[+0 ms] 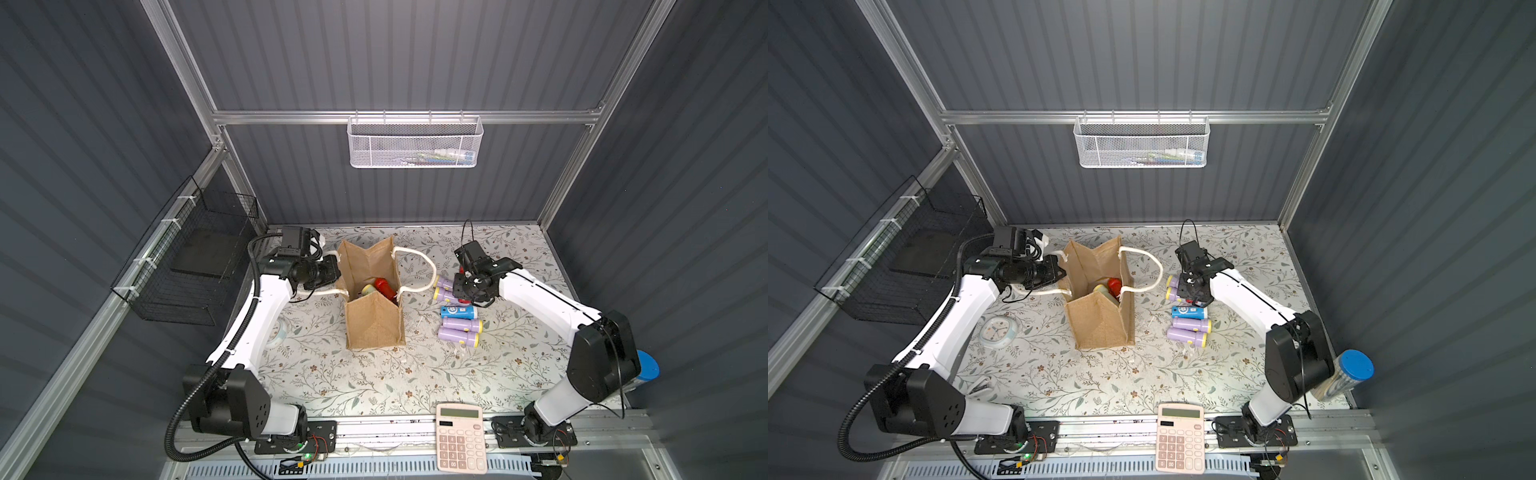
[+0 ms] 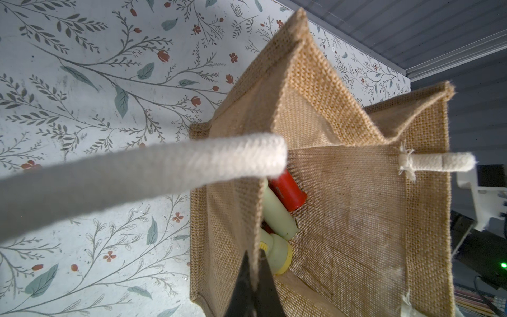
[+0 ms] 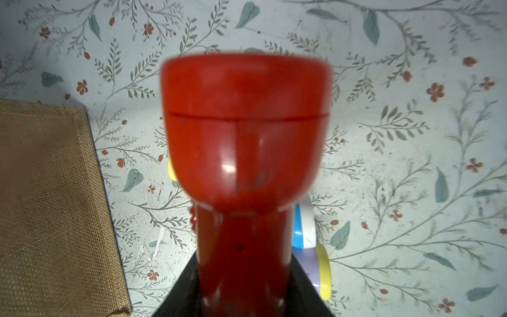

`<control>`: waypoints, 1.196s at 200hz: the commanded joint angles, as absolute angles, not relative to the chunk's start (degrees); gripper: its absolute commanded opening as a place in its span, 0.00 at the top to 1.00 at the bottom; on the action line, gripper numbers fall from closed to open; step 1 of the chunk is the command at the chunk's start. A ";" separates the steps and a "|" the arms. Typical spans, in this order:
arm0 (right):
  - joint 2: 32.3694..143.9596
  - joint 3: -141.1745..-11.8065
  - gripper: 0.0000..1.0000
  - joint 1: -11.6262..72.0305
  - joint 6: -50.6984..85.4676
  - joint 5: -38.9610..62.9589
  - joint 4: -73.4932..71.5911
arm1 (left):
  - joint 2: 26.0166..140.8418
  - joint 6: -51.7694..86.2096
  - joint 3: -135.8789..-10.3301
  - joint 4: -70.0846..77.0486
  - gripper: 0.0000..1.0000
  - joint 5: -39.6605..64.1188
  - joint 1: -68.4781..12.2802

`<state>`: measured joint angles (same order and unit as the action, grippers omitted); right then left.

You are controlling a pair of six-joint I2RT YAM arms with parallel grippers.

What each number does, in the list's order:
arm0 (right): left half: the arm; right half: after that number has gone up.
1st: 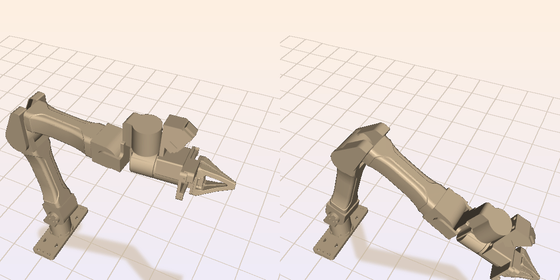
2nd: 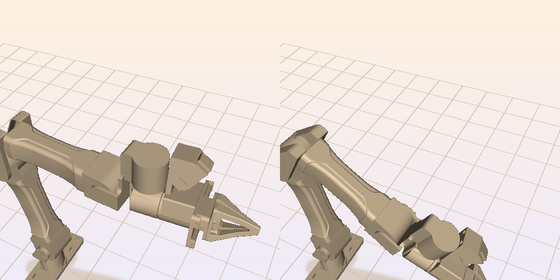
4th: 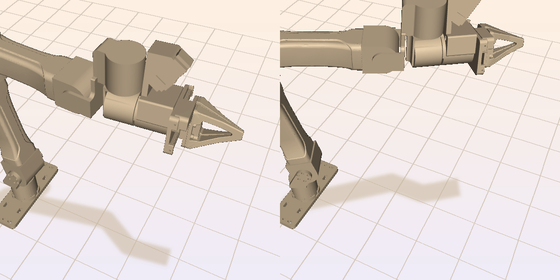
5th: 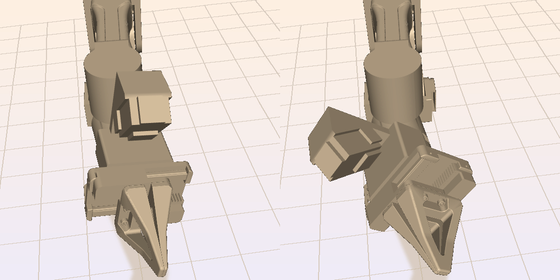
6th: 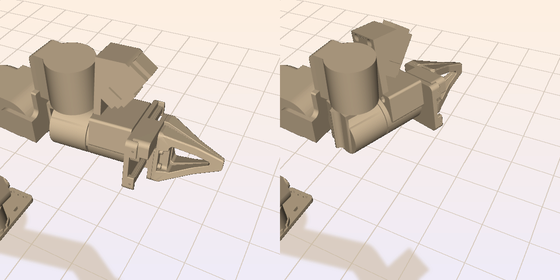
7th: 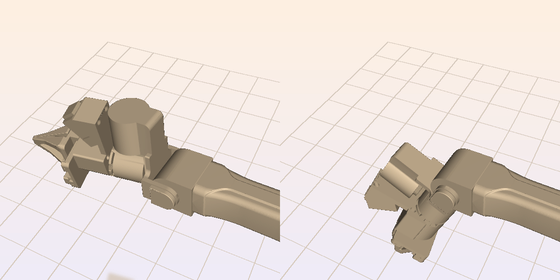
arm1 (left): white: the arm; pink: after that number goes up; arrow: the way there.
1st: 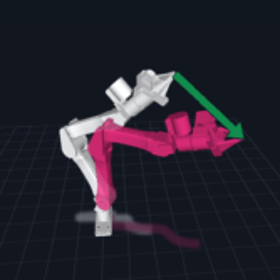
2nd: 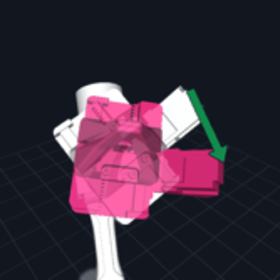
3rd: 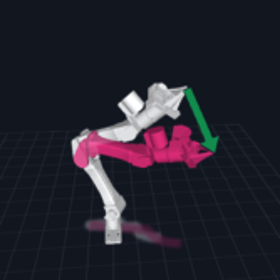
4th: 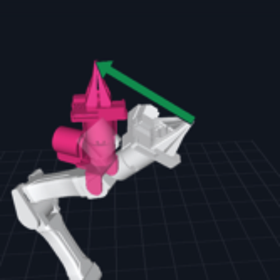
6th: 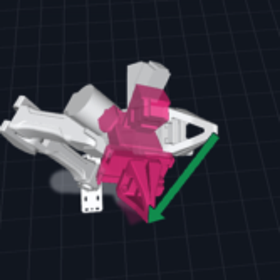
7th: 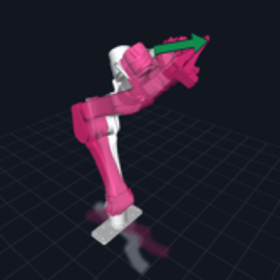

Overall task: Put the flashlights into the tote bags
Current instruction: Pick up the flashlight from the center of the board, then place the flashlight in the canvas bag.

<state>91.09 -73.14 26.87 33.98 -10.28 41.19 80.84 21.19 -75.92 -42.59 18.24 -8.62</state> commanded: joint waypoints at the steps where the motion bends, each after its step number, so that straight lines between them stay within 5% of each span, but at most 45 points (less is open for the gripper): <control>1: 87.96 -78.34 0.78 27.16 32.06 -12.84 43.63 | 80.75 20.54 -77.94 -42.71 1.00 20.53 -8.17; 93: 87.67 -97.12 0.76 37.18 29.28 -6.45 43.50 | 80.16 24.03 -73.98 -35.87 1.00 29.41 -8.17; 239: 115.51 -126.03 0.76 49.91 34.22 9.89 42.98 | 77.18 25.24 -70.01 -32.66 1.00 32.47 -8.17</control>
<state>112.77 -123.96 49.23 32.14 4.78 43.86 79.37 24.77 -70.76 -34.24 30.57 -8.51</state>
